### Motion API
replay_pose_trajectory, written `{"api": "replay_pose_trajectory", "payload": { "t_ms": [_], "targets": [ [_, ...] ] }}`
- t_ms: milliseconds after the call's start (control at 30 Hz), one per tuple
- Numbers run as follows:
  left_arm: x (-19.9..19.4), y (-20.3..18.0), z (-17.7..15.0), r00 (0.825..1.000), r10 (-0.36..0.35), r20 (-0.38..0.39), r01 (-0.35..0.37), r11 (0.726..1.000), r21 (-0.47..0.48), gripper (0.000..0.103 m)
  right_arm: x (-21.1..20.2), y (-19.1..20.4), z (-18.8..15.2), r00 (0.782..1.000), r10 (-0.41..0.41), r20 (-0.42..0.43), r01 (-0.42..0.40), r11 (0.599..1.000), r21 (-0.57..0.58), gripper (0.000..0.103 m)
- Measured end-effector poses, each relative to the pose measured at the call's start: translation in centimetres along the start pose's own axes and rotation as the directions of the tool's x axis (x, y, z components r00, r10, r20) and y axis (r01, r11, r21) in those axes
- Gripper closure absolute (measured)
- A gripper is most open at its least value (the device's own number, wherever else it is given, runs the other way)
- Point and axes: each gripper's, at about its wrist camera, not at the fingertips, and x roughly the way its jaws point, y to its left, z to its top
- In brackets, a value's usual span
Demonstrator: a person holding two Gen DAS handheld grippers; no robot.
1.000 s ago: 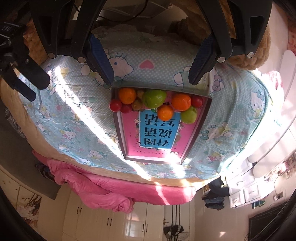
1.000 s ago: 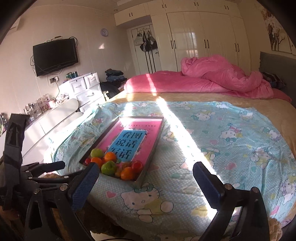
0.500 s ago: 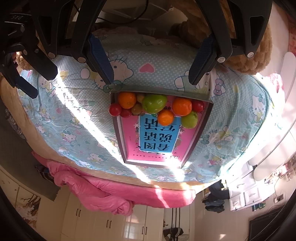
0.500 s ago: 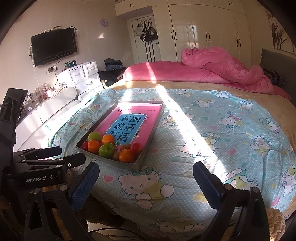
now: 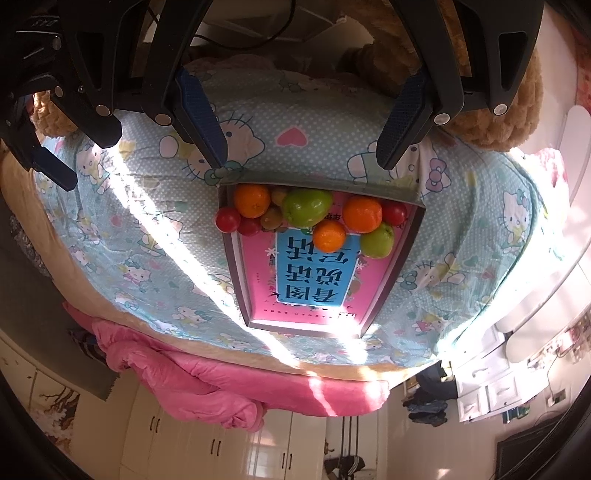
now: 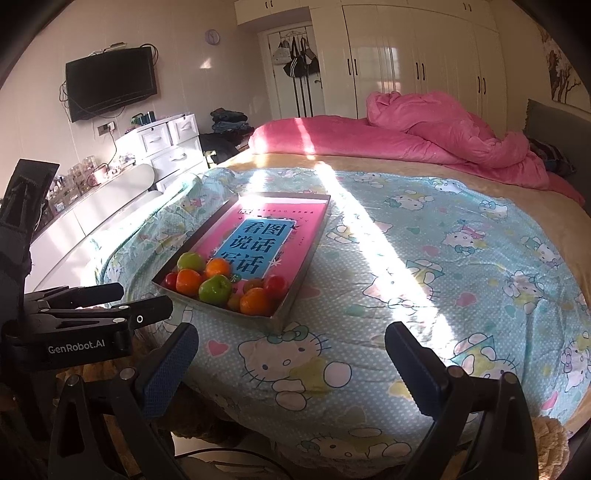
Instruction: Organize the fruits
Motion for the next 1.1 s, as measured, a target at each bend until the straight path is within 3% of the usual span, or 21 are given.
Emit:
{"api": "replay_pose_trajectory", "payload": {
  "t_ms": [1100],
  "targets": [
    [0.3, -0.2, 0.0, 1.0, 0.02, -0.012, -0.02, 1.0, 0.019, 0.019, 0.1, -1.1, -0.2, 1.0, -0.025, -0.011, 0.026, 0.999, 0.025, 0.001]
  ]
}}
